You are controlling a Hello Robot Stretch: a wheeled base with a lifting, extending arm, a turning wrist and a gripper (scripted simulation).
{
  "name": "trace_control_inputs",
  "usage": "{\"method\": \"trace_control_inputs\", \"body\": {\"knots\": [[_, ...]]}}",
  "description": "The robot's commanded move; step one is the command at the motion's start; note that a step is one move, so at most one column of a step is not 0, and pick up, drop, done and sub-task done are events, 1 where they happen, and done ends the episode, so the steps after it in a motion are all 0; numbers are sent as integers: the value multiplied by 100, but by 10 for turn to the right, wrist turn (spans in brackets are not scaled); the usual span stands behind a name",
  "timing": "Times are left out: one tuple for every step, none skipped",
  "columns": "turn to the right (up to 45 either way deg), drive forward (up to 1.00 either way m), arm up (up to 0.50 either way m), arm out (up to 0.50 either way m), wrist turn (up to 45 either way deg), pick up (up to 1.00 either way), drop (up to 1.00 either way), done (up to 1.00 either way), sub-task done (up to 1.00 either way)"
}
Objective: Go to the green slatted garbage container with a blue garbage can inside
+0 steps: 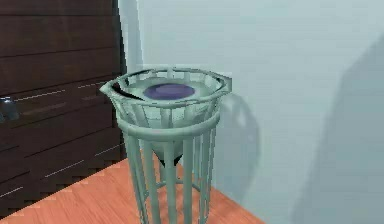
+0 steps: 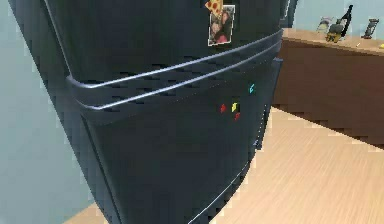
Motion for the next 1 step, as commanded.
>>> {"method": "trace_control_inputs", "body": {"knots": [[0, 0, 0, 0, 0, 0, 0, 100, 0]]}}
